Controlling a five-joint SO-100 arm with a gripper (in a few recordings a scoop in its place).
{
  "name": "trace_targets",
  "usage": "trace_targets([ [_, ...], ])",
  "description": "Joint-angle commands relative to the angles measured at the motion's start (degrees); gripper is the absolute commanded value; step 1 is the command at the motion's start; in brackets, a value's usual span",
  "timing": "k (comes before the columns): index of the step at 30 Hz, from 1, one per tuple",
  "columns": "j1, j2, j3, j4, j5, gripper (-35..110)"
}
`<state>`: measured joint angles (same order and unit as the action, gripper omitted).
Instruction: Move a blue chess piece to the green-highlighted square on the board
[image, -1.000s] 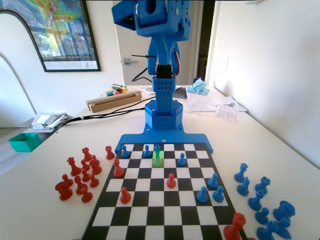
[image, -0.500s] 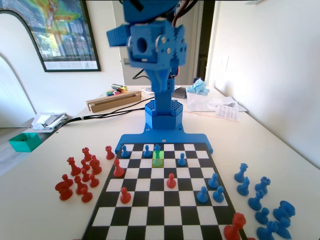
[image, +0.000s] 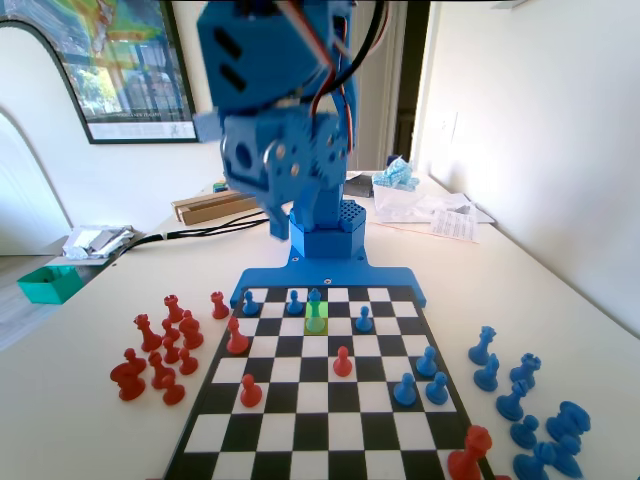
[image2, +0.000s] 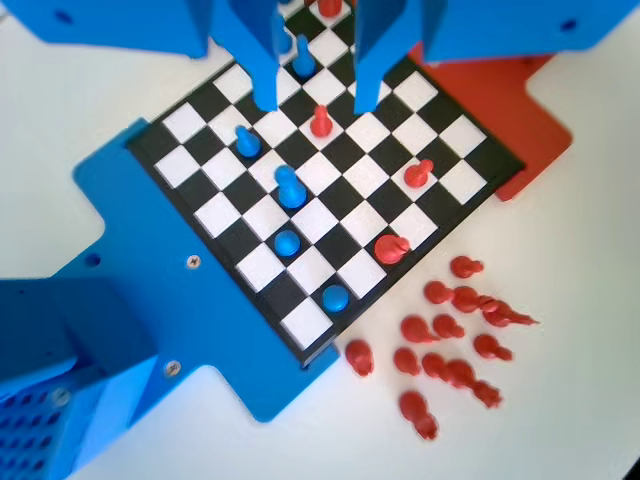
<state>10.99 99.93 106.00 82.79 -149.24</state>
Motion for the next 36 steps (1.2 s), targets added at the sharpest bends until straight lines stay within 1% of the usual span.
trace_targets([
  [1, 1.05, -0.09, 1.67, -3.43, 0.18, 14],
  [17, -3.69, -5.89, 10.81, -17.67, 6.33, 16],
  [23, -4.31, -6.24, 14.94, -23.20, 6.94, 16],
  [30, -4.48, -6.24, 17.49, -25.31, 7.03, 16],
  [36, -4.92, -6.24, 20.65, -29.09, 7.12, 16],
])
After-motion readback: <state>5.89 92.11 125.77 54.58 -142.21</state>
